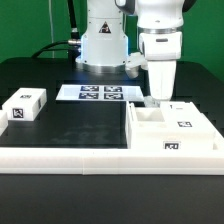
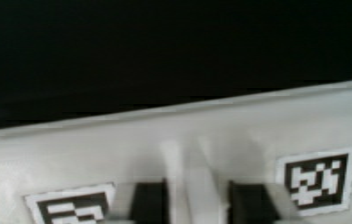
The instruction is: Assemble cabinet
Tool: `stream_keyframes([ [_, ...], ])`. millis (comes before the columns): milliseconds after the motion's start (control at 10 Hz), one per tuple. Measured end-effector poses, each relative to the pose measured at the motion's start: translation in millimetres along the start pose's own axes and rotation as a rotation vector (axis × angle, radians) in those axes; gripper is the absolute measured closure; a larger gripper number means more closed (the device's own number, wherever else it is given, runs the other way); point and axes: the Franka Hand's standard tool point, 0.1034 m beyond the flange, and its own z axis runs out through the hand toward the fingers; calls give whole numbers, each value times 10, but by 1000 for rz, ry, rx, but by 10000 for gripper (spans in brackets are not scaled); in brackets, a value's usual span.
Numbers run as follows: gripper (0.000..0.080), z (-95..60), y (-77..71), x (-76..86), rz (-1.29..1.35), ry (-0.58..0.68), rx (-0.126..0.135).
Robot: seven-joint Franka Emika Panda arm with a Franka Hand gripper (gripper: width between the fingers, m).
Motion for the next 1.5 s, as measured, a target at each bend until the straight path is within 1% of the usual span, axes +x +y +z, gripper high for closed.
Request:
stream_keyframes([
  [100,729,-22,25,8,-1,1,-7],
  [500,729,-24,29,8,-1,2,-8],
  [600,729,-44,26,-4,4,-3,-4],
  [700,729,-117,28,-31,13,-15,1],
  [800,729,-193,40,-36,20,-24,-2],
  [900,729,-272,38,-54,30,-36,1],
  [1000,729,-349,50,-69,32,-44,-4],
  [1100,729,-393,58,-92,35,-51,-3],
  [1300,729,-441,82,-214,57,-64,14],
  [1500,729,-453,142,-314,60,-61,12],
])
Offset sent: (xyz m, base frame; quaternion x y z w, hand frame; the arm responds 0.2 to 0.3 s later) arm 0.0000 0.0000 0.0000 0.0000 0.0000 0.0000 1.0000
